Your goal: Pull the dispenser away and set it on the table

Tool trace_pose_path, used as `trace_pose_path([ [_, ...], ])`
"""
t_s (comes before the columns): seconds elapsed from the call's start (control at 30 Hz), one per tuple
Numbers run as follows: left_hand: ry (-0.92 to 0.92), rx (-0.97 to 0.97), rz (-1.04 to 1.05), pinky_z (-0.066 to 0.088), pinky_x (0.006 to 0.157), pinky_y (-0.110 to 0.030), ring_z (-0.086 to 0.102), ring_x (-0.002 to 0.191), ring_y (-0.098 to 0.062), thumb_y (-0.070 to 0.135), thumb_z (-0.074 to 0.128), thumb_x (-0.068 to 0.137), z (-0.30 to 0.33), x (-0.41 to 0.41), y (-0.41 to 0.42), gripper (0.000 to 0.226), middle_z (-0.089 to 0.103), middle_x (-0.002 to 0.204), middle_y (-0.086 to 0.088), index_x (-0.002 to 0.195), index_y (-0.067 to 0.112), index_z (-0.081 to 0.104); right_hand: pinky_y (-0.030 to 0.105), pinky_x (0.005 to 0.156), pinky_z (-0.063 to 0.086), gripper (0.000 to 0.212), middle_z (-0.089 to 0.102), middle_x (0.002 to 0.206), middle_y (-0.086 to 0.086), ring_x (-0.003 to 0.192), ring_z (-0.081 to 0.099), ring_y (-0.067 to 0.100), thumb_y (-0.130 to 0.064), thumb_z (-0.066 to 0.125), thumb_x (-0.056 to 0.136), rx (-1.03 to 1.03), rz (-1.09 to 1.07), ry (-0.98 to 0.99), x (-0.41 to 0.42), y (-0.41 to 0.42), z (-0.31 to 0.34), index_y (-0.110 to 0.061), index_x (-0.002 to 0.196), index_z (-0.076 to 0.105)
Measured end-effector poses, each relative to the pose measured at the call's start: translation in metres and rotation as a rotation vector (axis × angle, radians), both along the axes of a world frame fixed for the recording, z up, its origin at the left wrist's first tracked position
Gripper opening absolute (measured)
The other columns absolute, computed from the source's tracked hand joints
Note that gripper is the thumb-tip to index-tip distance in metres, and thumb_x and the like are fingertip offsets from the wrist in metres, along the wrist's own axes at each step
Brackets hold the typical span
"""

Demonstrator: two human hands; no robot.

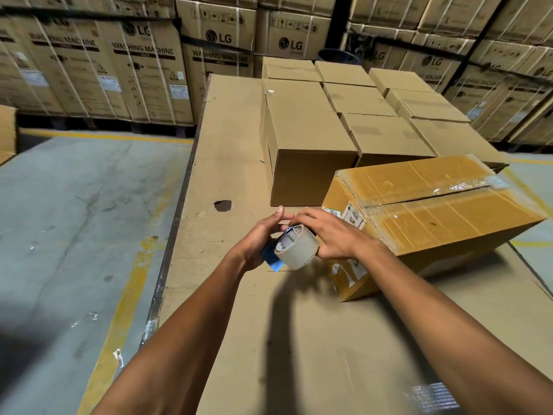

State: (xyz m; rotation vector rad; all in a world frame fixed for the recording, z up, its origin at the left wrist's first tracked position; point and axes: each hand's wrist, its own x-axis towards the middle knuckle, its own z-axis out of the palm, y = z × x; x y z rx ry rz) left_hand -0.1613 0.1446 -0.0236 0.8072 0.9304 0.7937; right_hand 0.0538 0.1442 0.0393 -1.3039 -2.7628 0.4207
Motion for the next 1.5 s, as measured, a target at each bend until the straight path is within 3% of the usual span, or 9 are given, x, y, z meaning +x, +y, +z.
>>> trace_pose_path([
  [0.1,0.159,0.080,-0.070,0.049,0.097,-0.036,0.063,0.112,-0.023,0.080,0.049,0.101,0.009,-0.009,-0.002,0.065,0.066,0.121,-0.010,0.131,0.028,0.074,0.038,0.090,0.052,0.063,0.057,0.123,0.003,0.111,0.059,0.024,-0.021,0.073,0.080,-0.093,-0.115,0.023,-0.006,-0.002,-0.003,-0.025,0.140,0.055],
  [0.23,0.317,0.174,-0.138,0.047,0.100,-0.037,0.066,0.110,-0.022,0.081,0.036,0.106,0.015,-0.019,-0.001,0.070,0.073,0.127,-0.005,0.130,0.027,0.074,0.038,0.088,0.050,0.070,0.056,0.116,0.002,0.106,0.056,0.022,-0.030,0.068,0.078,-0.185,-0.185,-0.009,-0.013,0.000,-0.014,-0.024,0.145,0.051],
  [0.5,0.640,0.426,-0.356,0.058,0.105,-0.033,0.073,0.118,-0.017,0.066,0.094,0.067,-0.002,-0.028,0.010,0.088,0.073,0.136,0.007,0.143,0.033,0.066,0.039,0.088,0.052,0.062,0.059,0.113,0.008,0.107,0.061,0.031,-0.037,0.075,0.083,-0.216,-0.315,-0.017,-0.025,0.007,-0.061,-0.025,0.141,0.056],
  [0.7,0.895,0.597,-0.440,0.053,0.109,-0.034,0.067,0.125,-0.023,0.037,0.093,0.087,-0.012,-0.034,0.010,0.074,0.070,0.146,-0.003,0.153,0.022,0.062,0.041,0.092,0.052,0.056,0.053,0.113,0.008,0.112,0.060,0.034,-0.029,0.070,0.085,-0.240,-0.393,-0.020,-0.033,0.001,-0.091,-0.020,0.138,0.056],
  [0.87,0.980,0.538,-0.584,0.054,0.105,-0.035,0.068,0.125,-0.026,0.039,0.092,0.086,-0.062,-0.046,0.028,0.084,0.067,0.152,-0.003,0.159,0.023,0.054,0.035,0.089,0.047,0.050,0.049,0.109,0.003,0.108,0.059,0.031,-0.028,0.079,0.088,-0.364,-0.353,0.023,-0.043,0.016,-0.152,-0.017,0.133,0.059],
  [1.0,0.973,0.582,-0.575,0.051,0.102,-0.029,0.066,0.128,-0.024,0.031,0.092,0.085,-0.066,-0.047,0.027,0.096,0.064,0.156,0.000,0.165,0.020,0.042,0.042,0.098,0.051,0.065,0.054,0.115,0.001,0.113,0.059,0.026,-0.040,0.085,0.083,-0.380,-0.369,0.122,-0.044,0.014,-0.155,-0.027,0.138,0.053],
  [1.13,0.960,0.553,-0.599,0.055,0.103,-0.035,0.068,0.126,-0.023,0.044,0.085,0.072,-0.077,-0.045,0.030,0.103,0.067,0.151,0.000,0.163,0.023,0.042,0.041,0.104,0.049,0.080,0.058,0.130,0.000,0.123,0.057,0.021,-0.041,0.087,0.076,-0.403,-0.361,0.164,-0.042,0.018,-0.164,-0.028,0.144,0.049],
  [1.3,1.023,0.532,-0.632,0.052,0.096,-0.031,0.067,0.122,-0.031,0.021,0.088,0.080,-0.083,-0.044,0.038,0.094,0.068,0.149,-0.008,0.164,0.018,0.044,0.037,0.100,0.048,0.074,0.059,0.128,0.005,0.119,0.059,0.027,-0.027,0.091,0.076,-0.349,-0.339,0.074,-0.038,0.019,-0.168,-0.013,0.139,0.054],
  [1.5,1.012,0.533,-0.606,0.053,0.105,-0.038,0.065,0.129,-0.036,0.041,0.085,0.094,-0.077,-0.049,0.037,0.091,0.067,0.149,-0.015,0.168,0.017,0.038,0.040,0.098,0.052,0.068,0.063,0.126,0.004,0.115,0.061,0.028,-0.020,0.092,0.075,-0.315,-0.297,0.052,-0.040,0.026,-0.159,-0.016,0.134,0.057],
])
